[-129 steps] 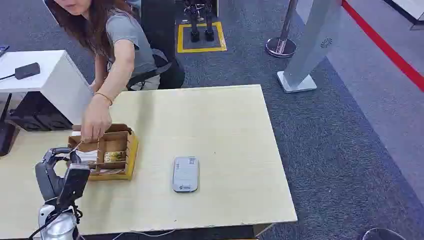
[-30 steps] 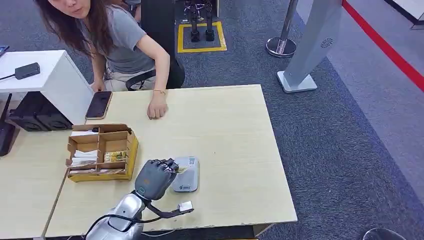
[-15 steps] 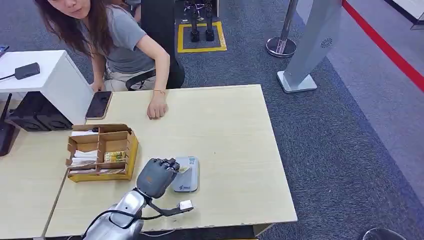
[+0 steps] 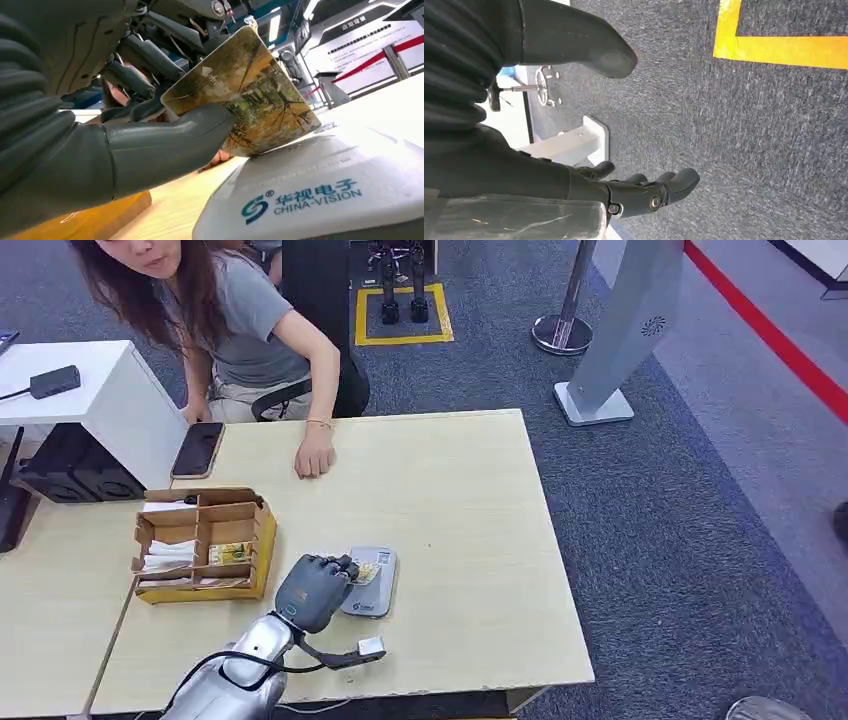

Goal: Pass the card to the sensor for recognition and then transmit it.

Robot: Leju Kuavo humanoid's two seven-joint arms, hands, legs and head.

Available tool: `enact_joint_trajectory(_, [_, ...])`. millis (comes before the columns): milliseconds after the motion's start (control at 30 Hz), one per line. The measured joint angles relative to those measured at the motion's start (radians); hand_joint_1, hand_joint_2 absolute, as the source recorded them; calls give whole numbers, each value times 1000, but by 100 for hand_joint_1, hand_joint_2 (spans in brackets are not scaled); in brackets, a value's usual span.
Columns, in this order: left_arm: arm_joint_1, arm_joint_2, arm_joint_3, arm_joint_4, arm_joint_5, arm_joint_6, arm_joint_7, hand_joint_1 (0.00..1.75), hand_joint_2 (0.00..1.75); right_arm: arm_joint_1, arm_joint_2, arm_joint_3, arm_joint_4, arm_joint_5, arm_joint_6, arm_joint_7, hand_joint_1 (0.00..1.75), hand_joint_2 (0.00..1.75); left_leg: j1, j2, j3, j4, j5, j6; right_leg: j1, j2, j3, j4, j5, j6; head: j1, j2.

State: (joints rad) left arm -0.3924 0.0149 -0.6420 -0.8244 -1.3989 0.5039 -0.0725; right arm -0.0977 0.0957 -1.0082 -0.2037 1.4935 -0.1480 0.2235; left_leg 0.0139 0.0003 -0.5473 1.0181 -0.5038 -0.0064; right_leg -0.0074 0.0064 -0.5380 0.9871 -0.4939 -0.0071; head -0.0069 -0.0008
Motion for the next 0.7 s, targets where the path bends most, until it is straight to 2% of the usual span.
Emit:
enact_joint_trajectory(133, [-1, 0, -2, 5, -9, 24, 9, 175, 175, 0, 0, 0, 0, 0, 0, 0, 0, 175, 0, 0, 0, 0, 0, 0, 0, 0, 0, 0, 0, 0, 0, 0])
enact_joint_trajectory(233, [0, 3, -3, 3, -92, 125, 85, 175, 175, 0, 0, 0, 0, 1, 0, 0, 0, 175, 0, 0, 0, 0, 0, 0, 0, 0, 0, 0, 0, 0, 0, 0])
enact_joint_trajectory(267, [5, 10, -10, -14, -134, 130, 149, 175, 175, 0, 0, 0, 0, 3, 0, 1, 0, 175, 0, 0, 0, 0, 0, 0, 0, 0, 0, 0, 0, 0, 1, 0])
enact_joint_trajectory(367, [-2, 79, -90, -142, -164, 133, 431, 175, 175, 1, 0, 0, 0, 15, 0, 3, 0, 175, 1, 0, -1, 0, 0, 0, 0, 0, -1, 0, 0, 0, 0, 0])
enact_joint_trajectory(433, [-40, 136, -171, -220, -169, 133, 569, 175, 175, 0, 0, 0, 0, 15, 0, 5, 0, 175, 1, -1, -1, 0, 0, 0, 0, 0, -1, 1, 0, -1, 0, 0])
enact_joint_trajectory(500, [-78, 189, -243, -283, -169, 133, 682, 175, 175, 0, 0, 0, 0, 16, 0, 6, 0, 175, 1, -1, -1, 0, 1, -1, 0, 0, -1, 2, 0, -1, 0, 0])
enact_joint_trajectory(567, [-113, 241, -299, -341, -170, 133, 745, 175, 175, 0, 0, 0, 0, 18, 0, 6, 0, 175, 0, -1, -1, 0, 1, -1, 0, 0, -1, 2, 0, -1, 0, 0])
enact_joint_trajectory(700, [-140, 325, -317, -429, -169, 133, 759, 175, 175, 1, 0, 5, 0, 37, 0, 10, 0, 175, 0, 1, 0, 0, 1, -1, 0, 1, -1, 2, 0, -1, 0, 0])
